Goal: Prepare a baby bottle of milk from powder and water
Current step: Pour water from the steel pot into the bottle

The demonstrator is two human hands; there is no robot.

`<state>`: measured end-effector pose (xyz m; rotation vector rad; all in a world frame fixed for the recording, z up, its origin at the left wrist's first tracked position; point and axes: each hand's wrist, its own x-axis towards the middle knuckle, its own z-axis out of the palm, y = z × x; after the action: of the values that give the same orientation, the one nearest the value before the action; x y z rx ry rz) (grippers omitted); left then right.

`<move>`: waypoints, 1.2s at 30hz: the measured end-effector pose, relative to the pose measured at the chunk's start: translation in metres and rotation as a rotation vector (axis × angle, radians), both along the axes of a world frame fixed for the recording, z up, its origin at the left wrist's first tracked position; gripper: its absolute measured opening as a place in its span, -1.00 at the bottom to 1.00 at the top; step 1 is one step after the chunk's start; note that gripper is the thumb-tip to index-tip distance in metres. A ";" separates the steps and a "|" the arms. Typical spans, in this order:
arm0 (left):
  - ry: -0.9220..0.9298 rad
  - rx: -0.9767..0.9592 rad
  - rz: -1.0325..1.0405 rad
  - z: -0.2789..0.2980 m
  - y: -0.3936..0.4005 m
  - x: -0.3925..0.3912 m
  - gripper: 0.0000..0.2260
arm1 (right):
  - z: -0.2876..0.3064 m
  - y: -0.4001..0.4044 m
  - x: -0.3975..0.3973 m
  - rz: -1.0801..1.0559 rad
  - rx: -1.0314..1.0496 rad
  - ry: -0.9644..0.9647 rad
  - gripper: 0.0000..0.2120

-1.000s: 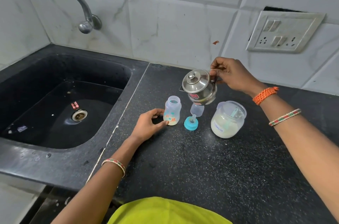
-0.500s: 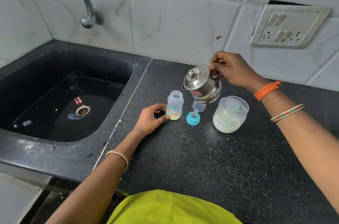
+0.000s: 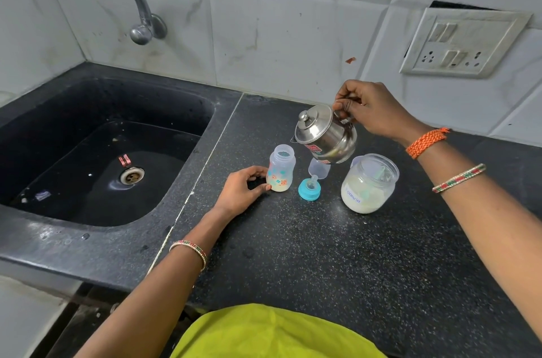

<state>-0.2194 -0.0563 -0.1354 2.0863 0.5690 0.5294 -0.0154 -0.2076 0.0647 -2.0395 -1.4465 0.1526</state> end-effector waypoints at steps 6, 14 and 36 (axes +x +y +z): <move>-0.002 0.010 -0.003 0.000 0.000 0.000 -0.66 | 0.002 0.002 0.000 0.007 0.000 0.000 -0.97; -0.001 0.011 0.002 -0.001 0.001 0.000 -0.66 | 0.006 0.003 -0.004 0.033 -0.009 -0.093 -0.98; -0.007 0.008 -0.008 -0.002 0.002 -0.001 -0.66 | 0.020 0.001 -0.004 0.018 0.008 -0.149 -0.94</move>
<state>-0.2200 -0.0543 -0.1369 2.0928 0.5552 0.5355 -0.0191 -0.2069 0.0846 -2.0686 -1.5530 0.0022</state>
